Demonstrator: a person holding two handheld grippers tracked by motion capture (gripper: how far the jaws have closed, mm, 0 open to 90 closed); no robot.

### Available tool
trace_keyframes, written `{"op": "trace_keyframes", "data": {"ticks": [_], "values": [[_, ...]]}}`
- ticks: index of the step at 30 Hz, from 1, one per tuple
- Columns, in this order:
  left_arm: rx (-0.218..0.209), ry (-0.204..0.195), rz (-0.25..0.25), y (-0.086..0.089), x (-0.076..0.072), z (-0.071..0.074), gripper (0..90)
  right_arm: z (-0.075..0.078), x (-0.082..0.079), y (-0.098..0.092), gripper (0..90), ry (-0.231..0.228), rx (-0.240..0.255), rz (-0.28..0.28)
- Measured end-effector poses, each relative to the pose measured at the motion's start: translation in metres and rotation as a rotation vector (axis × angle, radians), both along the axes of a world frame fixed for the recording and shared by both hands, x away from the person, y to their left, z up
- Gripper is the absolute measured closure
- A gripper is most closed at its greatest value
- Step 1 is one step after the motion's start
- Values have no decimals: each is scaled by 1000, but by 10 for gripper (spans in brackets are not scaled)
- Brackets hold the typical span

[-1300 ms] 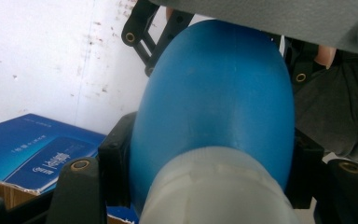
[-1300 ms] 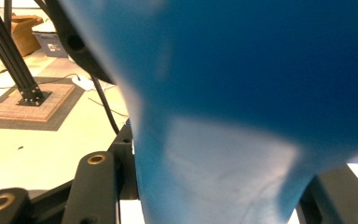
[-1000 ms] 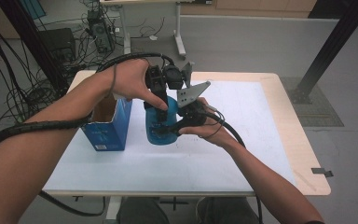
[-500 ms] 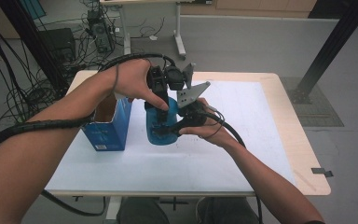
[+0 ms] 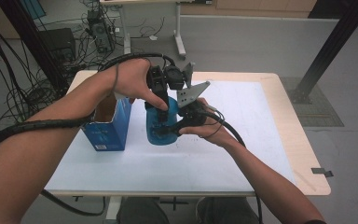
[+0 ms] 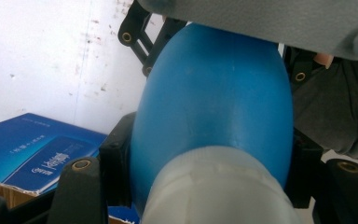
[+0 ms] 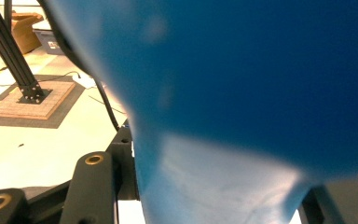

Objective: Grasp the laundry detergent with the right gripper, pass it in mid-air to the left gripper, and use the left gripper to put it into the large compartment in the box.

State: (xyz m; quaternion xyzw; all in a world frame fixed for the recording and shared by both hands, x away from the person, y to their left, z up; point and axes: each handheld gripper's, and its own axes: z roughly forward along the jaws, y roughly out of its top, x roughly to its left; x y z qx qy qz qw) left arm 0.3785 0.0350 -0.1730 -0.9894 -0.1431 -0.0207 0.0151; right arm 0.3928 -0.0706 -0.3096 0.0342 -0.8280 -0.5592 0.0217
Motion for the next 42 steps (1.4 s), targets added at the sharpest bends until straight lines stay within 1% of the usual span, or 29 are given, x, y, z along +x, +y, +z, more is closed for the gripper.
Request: {"op": "trace_keyframes", "data": {"ticks": [5,7,11,18,23,26,37,40,42], "values": [[3,-3,-3,-1,0,0,366,0,1,0,435,-3,-1,1],[15,5,-2,-1,1,0,367,0,1,0,434,2,-2,4],[4,2,1,-1,1,-1,368,-1,1,1,433,5,-3,5],[4,7,5,0,1,0,368,-1,2,1,432,1,0,8],[8,13,7,0,1,-1,368,-2,1,1,430,8,-3,11],[3,12,10,0,1,-2,367,-2,0,1,430,11,-3,10],[-4,10,11,0,0,0,368,-1,0,1,427,-3,-1,3],[-8,6,7,1,1,1,368,-1,1,1,426,-3,5,1],[-5,10,9,1,1,1,369,0,0,1,425,-1,6,2]]}}
